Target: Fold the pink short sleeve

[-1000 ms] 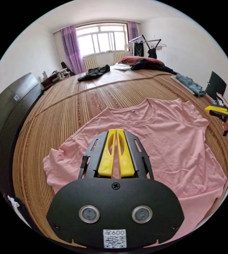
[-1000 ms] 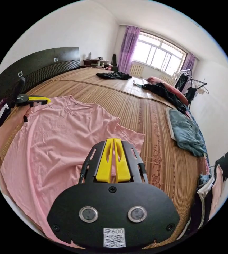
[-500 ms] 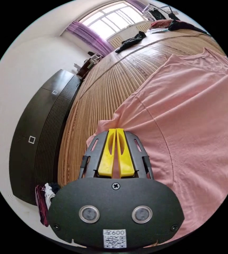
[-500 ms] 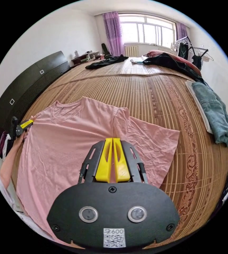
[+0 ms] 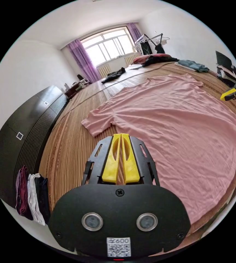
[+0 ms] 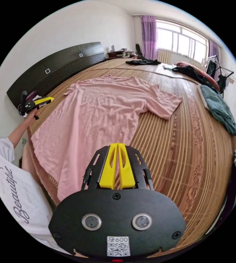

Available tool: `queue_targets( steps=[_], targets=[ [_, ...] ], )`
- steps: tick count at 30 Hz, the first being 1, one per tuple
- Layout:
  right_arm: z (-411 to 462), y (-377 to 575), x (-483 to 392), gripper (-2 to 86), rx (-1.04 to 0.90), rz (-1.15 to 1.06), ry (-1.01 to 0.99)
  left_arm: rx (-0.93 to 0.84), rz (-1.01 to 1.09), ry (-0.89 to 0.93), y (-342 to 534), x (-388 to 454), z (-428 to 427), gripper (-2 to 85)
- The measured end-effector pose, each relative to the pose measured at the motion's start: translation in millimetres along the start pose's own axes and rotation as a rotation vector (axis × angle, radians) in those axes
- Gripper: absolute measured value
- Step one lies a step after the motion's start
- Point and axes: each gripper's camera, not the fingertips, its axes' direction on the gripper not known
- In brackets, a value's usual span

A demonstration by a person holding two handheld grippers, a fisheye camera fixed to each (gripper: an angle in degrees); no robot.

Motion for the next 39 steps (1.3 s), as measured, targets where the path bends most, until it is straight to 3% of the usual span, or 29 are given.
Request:
queue_targets(
  steps=[3,9,12,20,26,30,31,39],
  targets=[
    [-15.6,51.7,-26.8,-0.8,-0.006,0.009,0.02,-0.102,0.018,0.077,55.8,37.5,-38.3,0.9],
    [-28.2,134.1,-61.7,-0.8,0.035,0.001,0.194,-0.127,-0.129,0.182,140.2,46.5,-79.6,1.2],
    [-37.8,163.9,-61.9,-0.8,0.149,0.03,0.21,-0.021,-0.198,0.145,180.7,36.2,-81.7,1.1],
    [-64.5,190.7,-27.3,-0.6,0.196,0.113,0.121,-0.127,-0.264,0.057,239.3,-41.8,-105.0,2.3],
    [-101.8,206.6,16.6,4.5,0.271,0.349,0.055,0.002,-0.502,0.174,291.1,-120.1,-127.2,9.1],
    [-107.1,213.5,37.6,7.5,0.264,0.403,-0.015,0.008,-0.541,0.284,305.3,-154.8,-109.1,9.5],
    [-109.2,215.4,39.4,7.2,0.257,0.408,-0.028,-0.019,-0.559,0.341,308.4,-162.5,-97.8,8.7],
    [-119.4,224.2,40.2,0.9,0.243,0.431,-0.042,0.089,-0.596,0.273,338.3,-185.7,-87.7,5.3]
  ],
)
